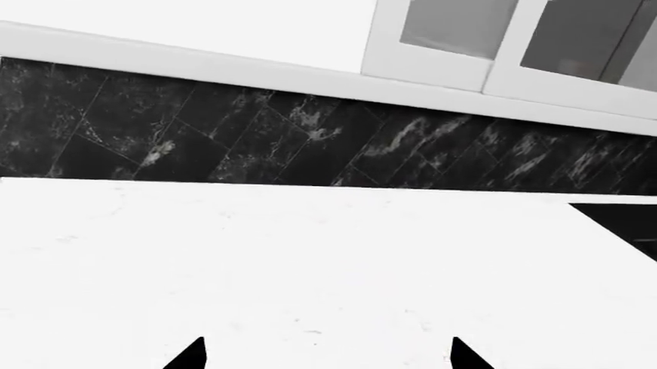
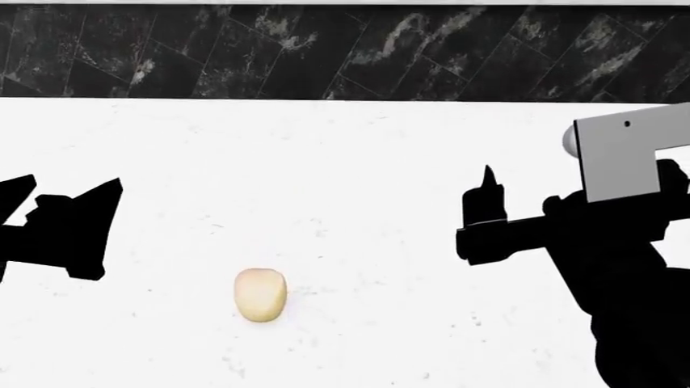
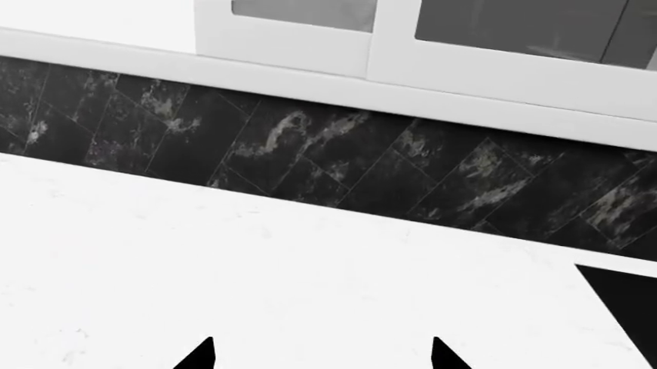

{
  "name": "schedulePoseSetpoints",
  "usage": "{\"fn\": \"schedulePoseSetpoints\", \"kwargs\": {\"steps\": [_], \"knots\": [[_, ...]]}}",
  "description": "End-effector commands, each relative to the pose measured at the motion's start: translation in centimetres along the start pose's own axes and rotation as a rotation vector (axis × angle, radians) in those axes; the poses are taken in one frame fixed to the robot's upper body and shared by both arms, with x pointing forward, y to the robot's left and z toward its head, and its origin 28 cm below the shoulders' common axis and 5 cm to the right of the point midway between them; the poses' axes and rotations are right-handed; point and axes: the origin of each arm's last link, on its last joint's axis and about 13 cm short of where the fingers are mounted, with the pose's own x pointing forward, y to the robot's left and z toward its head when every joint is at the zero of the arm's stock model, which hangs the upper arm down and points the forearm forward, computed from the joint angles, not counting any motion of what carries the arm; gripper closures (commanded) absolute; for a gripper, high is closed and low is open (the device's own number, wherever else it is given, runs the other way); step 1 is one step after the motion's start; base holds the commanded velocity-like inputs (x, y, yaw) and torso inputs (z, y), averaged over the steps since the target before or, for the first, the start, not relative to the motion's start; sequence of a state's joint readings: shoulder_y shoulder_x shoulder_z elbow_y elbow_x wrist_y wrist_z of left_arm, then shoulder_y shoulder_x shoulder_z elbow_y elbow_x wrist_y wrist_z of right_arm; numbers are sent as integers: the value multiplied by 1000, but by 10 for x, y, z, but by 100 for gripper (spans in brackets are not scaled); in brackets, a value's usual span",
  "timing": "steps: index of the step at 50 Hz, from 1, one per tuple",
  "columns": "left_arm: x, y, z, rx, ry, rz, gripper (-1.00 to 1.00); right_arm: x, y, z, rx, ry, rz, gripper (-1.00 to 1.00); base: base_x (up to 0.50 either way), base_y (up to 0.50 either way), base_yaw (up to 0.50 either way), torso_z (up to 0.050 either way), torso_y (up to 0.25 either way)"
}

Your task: Place the apricot and the ginger on separate cutting boards.

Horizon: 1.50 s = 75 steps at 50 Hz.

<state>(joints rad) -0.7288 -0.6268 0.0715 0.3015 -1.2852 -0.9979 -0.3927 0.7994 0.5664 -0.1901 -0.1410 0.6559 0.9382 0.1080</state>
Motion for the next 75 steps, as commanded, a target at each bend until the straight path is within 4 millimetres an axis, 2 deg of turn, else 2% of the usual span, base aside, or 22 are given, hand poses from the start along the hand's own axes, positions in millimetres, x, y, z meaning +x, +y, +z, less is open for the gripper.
{"fn": "schedulePoseSetpoints", "kwargs": {"steps": [1, 9, 14, 19, 20, 24, 28, 32, 35, 37, 39, 40, 48, 56, 67, 75], "knots": [[13, -7, -4, -27, 28, -48, -100, 0, 1, -2, 5, 6, 2, -100, 0, 0, 0, 0, 0], [47, -25, -11, -16, 77, -180, -100, -2, 3, -6, 1, 16, 5, -100, 0, 0, 0, 0, 0], [53, -32, -19, 29, 123, -230, -100, -1, 3, -9, -1, 27, 6, -100, 0, 0, 0, 0, 0], [56, -36, -6, 7, 93, -248, -100, 0, 4, -14, -6, 41, 11, -100, 0, 0, 0, 0, 0], [54, -37, -8, 58, 134, -280, -100, 0, 5, -14, -9, 43, 13, -100, 0, 0, 0, 0, 0], [56, -46, -9, 68, 174, -323, -100, 1, 5, -14, -3, 42, 9, -100, 0, 0, 0, 0, 0], [67, -51, -25, 93, 234, -357, -100, 0, 5, -14, -4, 41, 12, -100, 0, 0, 0, 0, 0], [70, -54, -25, 153, 223, -393, -100, -1, 3, -13, -6, 39, 4, -100, 0, 0, 0, 0, 0], [71, -55, -25, 146, 232, -396, -100, -1, 2, -14, -5, 39, -1, -100, 0, 0, 0, 0, 0], [71, -55, -28, 137, 255, -402, -100, -1, 2, -14, -1, 38, -2, -100, 0, 0, 0, 0, 0], [68, -56, -38, 202, 300, -406, -100, -1, 2, -13, 1, 35, -2, -100, 0, 0, 0, 0, 0], [67, -55, -40, 161, 317, -395, -100, -2, 2, -14, 4, 35, -3, -100, 0, 0, 0, 0, 0], [70, -41, -51, 149, 364, -282, -100, -4, 2, -14, 12, 30, -6, -100, 0, 0, 0, 0, 0], [69, -36, -65, 145, 413, -271, -100, -3, 2, -20, 12, 33, -8, -100, 0, 0, 0, 0, 0], [77, -41, -68, 169, 436, -309, -100, -3, 1, -23, 19, 38, -10, -100, 0, 0, 0, 0, 0], [89, -35, -69, 185, 443, -276, -100, -3, 2, -26, 22, 46, -4, -100, 0, 0, 0, 0, 0]]}}
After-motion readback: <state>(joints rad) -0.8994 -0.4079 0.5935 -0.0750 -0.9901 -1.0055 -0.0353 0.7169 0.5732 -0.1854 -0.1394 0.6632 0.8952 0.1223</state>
